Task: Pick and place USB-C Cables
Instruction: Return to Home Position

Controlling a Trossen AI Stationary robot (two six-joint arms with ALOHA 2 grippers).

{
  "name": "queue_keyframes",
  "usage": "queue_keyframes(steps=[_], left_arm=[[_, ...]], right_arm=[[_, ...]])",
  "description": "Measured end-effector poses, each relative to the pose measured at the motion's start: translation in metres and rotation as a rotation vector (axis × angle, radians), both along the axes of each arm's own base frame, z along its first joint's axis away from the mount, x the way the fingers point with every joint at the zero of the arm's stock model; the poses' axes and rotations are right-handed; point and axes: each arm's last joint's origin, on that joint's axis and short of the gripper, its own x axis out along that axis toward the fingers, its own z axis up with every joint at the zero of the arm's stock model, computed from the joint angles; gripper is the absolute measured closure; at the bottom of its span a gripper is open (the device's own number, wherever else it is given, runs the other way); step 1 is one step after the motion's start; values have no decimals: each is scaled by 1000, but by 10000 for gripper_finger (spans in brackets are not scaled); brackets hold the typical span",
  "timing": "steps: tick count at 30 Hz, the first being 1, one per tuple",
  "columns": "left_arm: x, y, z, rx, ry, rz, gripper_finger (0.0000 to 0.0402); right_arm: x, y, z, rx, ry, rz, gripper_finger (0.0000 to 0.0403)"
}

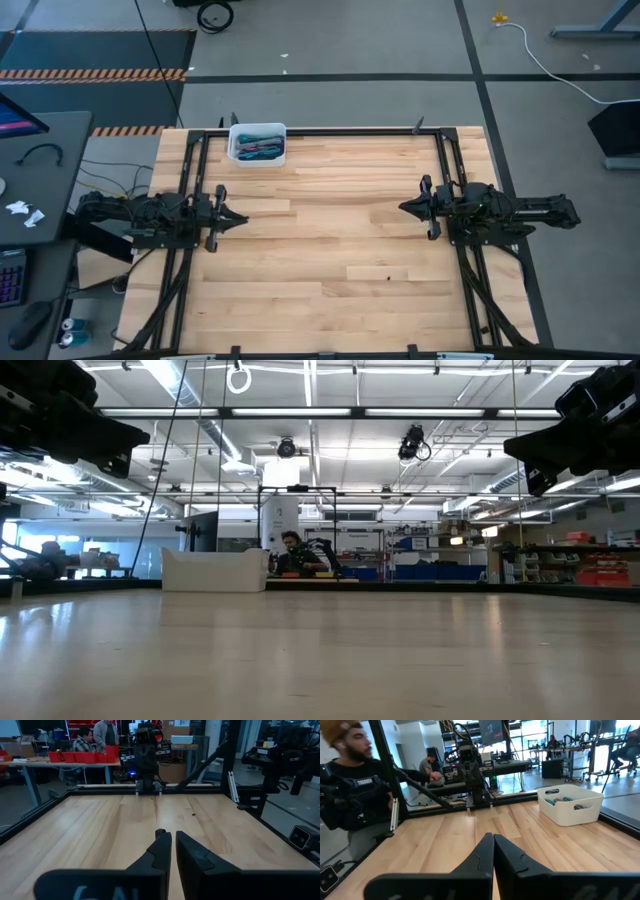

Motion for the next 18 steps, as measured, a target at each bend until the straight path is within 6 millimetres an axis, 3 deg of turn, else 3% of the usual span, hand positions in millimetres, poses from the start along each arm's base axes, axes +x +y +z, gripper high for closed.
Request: queue_keyframes(steps=[18], left_arm=[[0,0,0,0,0,0,366]], right_arm=[[0,0,0,0,0,0,392]])
